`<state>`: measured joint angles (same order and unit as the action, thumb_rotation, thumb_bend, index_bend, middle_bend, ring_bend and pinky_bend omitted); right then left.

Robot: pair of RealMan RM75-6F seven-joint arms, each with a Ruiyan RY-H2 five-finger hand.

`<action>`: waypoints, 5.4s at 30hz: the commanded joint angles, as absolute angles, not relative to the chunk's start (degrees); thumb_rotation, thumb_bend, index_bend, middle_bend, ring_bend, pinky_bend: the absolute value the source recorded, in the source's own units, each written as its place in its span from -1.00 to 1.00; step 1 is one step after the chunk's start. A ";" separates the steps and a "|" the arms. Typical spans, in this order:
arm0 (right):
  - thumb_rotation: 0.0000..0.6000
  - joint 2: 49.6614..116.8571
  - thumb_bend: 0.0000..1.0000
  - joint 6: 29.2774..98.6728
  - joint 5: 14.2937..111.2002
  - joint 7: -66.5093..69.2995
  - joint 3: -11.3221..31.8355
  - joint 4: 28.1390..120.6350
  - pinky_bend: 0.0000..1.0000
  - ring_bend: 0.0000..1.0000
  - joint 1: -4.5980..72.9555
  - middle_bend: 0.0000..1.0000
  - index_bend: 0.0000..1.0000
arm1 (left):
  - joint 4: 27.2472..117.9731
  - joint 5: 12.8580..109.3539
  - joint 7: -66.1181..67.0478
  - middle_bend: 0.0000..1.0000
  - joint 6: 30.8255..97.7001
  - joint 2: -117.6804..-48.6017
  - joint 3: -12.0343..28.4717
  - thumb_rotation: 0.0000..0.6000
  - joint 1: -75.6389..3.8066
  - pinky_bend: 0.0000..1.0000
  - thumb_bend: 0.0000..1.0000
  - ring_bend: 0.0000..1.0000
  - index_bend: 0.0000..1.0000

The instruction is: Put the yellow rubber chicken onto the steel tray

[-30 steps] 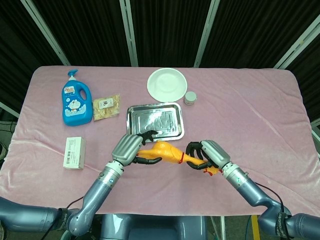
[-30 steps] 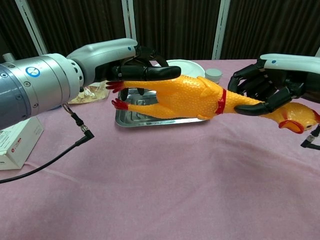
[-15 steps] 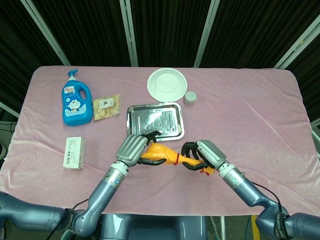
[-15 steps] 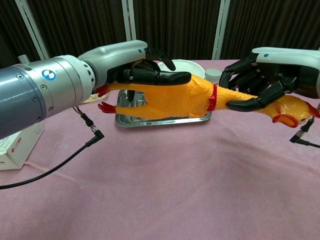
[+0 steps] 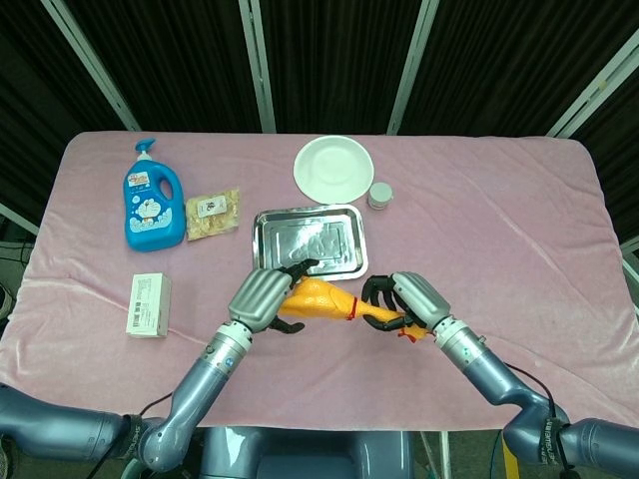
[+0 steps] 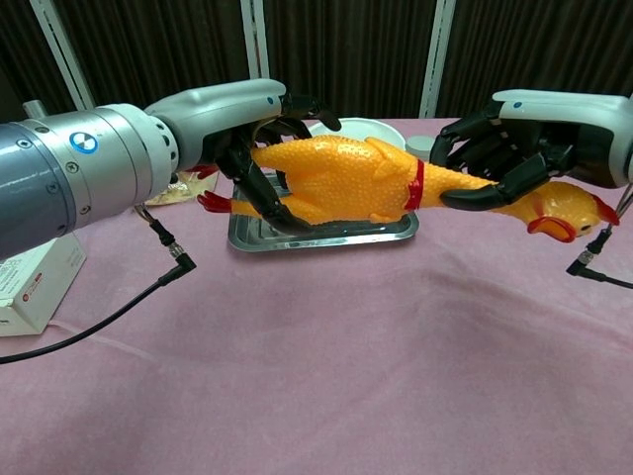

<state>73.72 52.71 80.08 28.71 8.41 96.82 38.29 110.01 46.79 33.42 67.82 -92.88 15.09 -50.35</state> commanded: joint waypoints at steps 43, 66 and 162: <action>1.00 72.97 -0.04 53.40 82.19 28.51 7.42 99.68 0.74 0.51 38.01 0.45 0.89 | 107.45 50.03 26.65 -0.26 67.28 -94.75 15.55 0.33 -48.57 0.17 -0.94 -0.19 -0.66; 1.00 72.56 -0.01 53.15 81.67 30.26 8.21 99.71 0.74 0.51 38.26 0.45 0.89 | 108.56 47.43 28.16 -0.20 65.47 -93.18 15.31 0.22 -49.71 0.18 -0.80 -0.16 -0.52; 1.00 100.39 0.00 27.11 63.35 30.90 20.46 49.94 0.51 0.26 59.95 0.39 0.61 | 107.97 68.56 4.59 -0.89 78.71 -69.31 6.39 1.00 -22.54 -0.44 -0.99 -1.00 -1.00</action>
<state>99.88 27.69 63.39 30.47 20.16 50.86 59.67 108.09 68.70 4.60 78.87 -69.23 6.31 -22.61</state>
